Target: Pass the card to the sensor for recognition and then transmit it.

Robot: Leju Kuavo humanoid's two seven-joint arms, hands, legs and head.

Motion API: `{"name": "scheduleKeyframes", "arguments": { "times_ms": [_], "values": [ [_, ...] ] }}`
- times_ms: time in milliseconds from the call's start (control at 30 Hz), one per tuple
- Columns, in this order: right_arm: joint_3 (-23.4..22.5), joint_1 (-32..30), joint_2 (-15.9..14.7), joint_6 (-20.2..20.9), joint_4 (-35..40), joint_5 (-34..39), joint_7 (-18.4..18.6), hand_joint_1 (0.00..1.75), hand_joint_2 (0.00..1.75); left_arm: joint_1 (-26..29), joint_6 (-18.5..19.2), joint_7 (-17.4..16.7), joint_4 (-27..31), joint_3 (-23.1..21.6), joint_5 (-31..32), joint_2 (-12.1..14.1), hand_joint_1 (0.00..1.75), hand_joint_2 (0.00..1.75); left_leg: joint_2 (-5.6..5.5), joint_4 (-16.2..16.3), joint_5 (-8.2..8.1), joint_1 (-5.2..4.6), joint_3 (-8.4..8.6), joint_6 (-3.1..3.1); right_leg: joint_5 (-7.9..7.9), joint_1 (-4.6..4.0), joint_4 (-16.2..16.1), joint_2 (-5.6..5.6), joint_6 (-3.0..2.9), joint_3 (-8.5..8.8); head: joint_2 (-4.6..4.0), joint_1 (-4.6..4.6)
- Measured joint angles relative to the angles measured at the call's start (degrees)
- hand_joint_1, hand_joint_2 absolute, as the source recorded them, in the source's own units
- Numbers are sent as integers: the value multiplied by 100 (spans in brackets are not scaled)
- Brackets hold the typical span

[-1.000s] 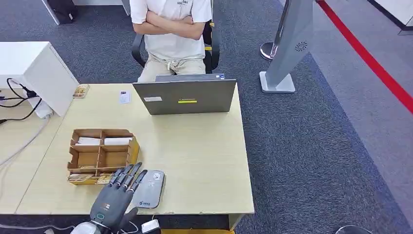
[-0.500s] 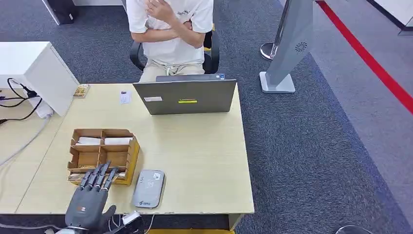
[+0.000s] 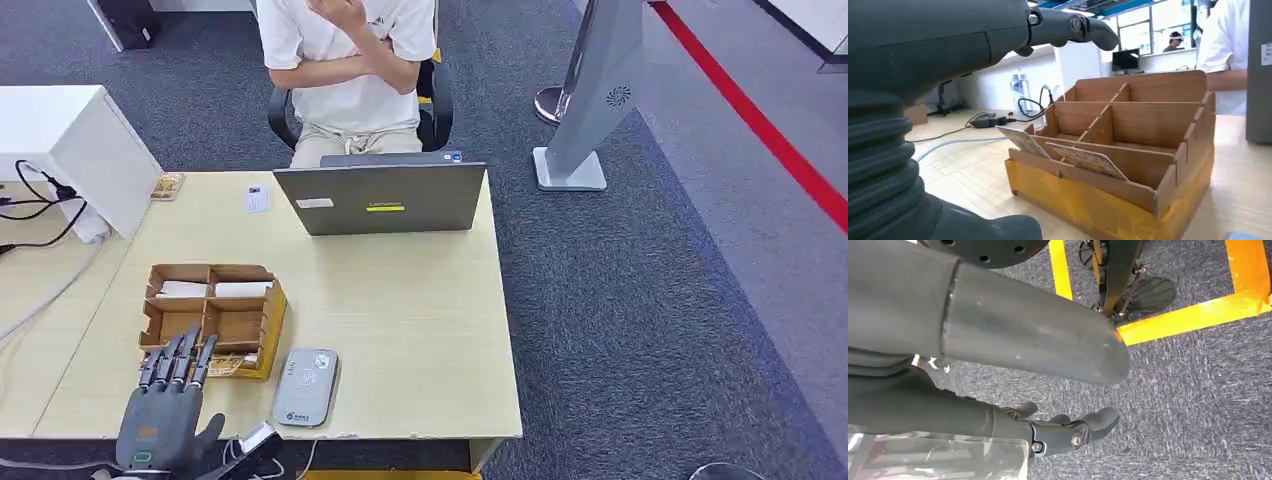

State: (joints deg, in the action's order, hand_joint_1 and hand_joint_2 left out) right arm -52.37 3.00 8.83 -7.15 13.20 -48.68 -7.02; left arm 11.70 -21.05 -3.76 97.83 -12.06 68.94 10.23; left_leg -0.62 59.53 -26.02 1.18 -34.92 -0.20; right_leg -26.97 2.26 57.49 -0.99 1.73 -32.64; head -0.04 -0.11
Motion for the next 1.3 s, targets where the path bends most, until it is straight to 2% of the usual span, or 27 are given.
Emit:
{"name": "scheduleKeyframes", "arguments": {
  "times_ms": [333, 733, 1300],
  "values": [
    [-7, 0, 11, 2, 0, -92, 24, 0, 0, 21, -277, -37, 0, 301, 107, -157, 0, 175, -1, 0, 0, 0, 0, 0, 0, 0, 0, 4, 0, 0, 0, 0],
    [-7, 3, 35, 2, 0, -216, 37, 0, 0, -125, -288, -35, -243, 542, 199, -267, 0, 175, -1, 0, 0, 0, 1, 0, 0, 0, 0, 5, 0, 0, 0, 0],
    [-6, 8, 44, 44, 0, -339, 59, 0, 0, -425, -297, 92, -778, 559, 503, -358, 0, 175, -3, 0, 1, 0, 1, 0, 0, 0, 0, 6, 0, 1, 0, 0]
  ]
}}
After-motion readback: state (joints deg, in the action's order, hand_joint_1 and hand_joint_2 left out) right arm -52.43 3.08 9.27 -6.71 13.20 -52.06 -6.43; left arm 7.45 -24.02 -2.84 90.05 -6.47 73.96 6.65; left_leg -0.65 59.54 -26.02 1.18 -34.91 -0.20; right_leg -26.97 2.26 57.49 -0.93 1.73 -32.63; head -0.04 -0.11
